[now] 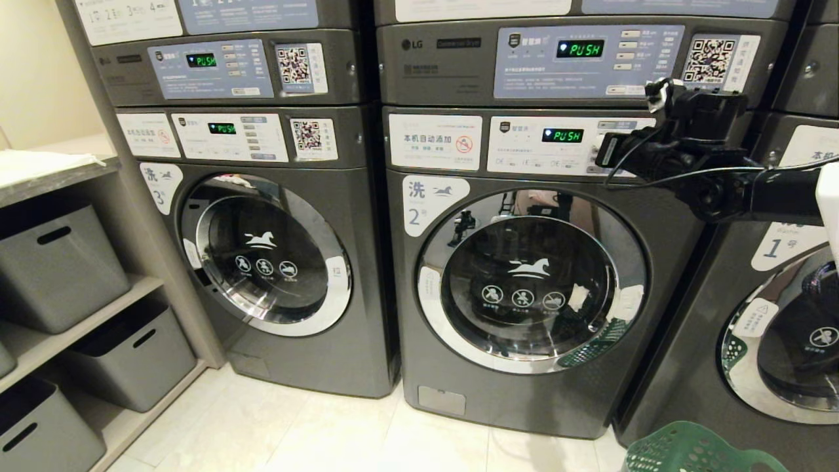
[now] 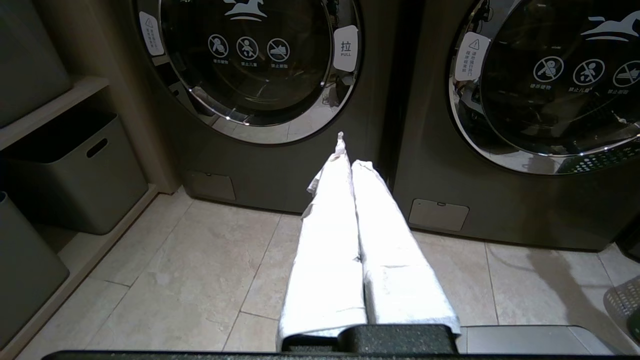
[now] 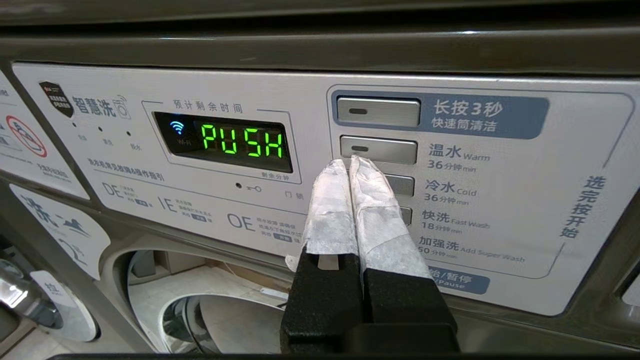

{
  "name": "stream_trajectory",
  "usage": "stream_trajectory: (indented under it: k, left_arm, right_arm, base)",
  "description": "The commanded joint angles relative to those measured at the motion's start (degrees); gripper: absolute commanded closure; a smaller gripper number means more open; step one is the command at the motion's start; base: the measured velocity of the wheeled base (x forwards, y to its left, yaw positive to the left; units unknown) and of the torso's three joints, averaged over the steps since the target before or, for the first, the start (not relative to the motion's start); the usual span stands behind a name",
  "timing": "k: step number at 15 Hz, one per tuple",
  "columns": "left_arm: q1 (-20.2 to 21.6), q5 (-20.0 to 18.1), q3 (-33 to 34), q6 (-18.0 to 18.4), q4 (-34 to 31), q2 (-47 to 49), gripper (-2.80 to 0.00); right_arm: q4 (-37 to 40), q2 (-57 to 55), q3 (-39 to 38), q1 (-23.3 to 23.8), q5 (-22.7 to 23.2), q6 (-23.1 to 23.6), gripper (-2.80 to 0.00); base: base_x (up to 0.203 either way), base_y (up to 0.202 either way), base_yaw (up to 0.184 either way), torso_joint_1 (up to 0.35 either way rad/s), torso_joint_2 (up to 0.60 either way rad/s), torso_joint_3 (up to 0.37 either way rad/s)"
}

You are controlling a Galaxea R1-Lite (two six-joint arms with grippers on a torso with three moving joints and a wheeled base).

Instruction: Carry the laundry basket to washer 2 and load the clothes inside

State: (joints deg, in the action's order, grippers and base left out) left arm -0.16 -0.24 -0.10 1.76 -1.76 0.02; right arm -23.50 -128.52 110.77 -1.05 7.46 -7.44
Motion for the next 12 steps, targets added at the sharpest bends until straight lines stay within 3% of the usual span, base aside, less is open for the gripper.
stream_trajectory:
  k: [1,12]
  left_arm:
    - [0.0,0.0,0.0,0.0,0.0,-0.2,0.00]
    - [0.1,0.0,0.0,0.0,0.0,-0.2,0.00]
  right_arm:
    - [-0.1,-0.5,0.1,0.0,-0.2,0.0,0.00]
    - [0.2,1.2,-3.1,0.1,-2.8,-0.6,0.00]
  base:
    - [0.000,0.000,0.000,0.000,0.00,0.000]
    - [0.000,0.000,0.000,0.000,0.00,0.000]
